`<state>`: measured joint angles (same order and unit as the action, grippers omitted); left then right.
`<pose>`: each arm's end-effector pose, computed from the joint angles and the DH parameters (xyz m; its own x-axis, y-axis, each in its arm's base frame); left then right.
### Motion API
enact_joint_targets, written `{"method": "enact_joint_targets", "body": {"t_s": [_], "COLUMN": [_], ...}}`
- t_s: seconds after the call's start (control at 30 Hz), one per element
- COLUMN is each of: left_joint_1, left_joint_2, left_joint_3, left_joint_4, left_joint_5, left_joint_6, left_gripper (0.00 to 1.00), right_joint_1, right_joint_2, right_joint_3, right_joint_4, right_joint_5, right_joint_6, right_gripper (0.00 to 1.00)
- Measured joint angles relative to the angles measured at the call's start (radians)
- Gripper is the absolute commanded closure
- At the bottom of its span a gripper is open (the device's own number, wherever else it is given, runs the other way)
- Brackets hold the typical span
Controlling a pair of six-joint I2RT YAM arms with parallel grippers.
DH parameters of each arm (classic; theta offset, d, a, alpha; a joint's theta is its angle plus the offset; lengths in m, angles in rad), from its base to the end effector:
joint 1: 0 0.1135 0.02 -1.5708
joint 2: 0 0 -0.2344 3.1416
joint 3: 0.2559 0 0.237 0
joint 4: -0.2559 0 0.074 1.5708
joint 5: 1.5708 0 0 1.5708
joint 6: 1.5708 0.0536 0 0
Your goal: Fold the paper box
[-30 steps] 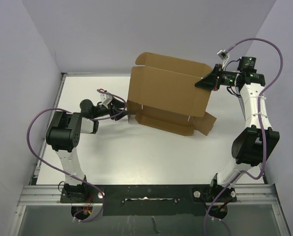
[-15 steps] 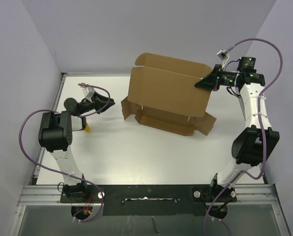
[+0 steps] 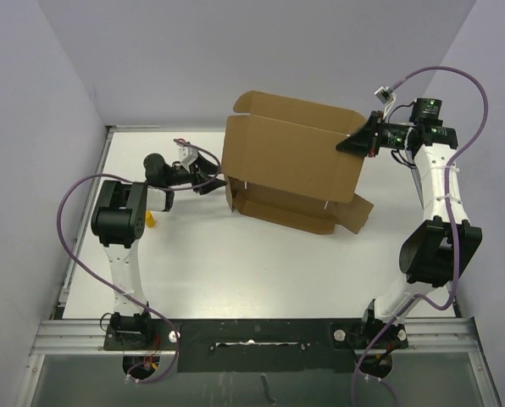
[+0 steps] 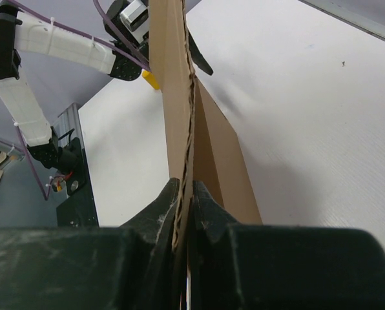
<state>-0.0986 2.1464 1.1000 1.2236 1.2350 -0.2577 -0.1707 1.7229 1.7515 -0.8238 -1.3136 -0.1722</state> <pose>0.3976 -0.0902 0.1579 -0.0743 -0.0770 -0.9943 0.9704 0.2242 -0.0899 0.3481 -0.0074 0.3491 -0.5863 0.0568 -0.8081 -0.7354 0.3811 0.5603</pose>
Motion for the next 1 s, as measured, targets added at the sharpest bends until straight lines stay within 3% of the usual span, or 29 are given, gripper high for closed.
{"method": "enact_joint_targets", "body": {"t_s": [0.27, 0.53, 1.0], "left_joint_1": [-0.042, -0.052, -0.079], "left_joint_2": [0.024, 0.023, -0.063], "left_joint_3": [0.035, -0.067, -0.312], "left_joint_4": [-0.029, 0.045, 0.203], "left_joint_5": [0.124, 0.136, -0.032], "left_joint_6": [0.003, -0.01, -0.044], "left_gripper": [0.55, 0.58, 0.53], "right_joint_1": [-0.007, -0.003, 0.075], "right_joint_2": [-0.017, -0.018, -0.064], "right_joint_3": [0.0, 0.0, -0.02], "right_joint_4": [0.005, 0.01, 0.068], "right_joint_5": [0.001, 0.036, 0.097], "right_joint_6": [0.0, 0.0, 0.042], "right_gripper": [1.0, 1.0, 1.0]}}
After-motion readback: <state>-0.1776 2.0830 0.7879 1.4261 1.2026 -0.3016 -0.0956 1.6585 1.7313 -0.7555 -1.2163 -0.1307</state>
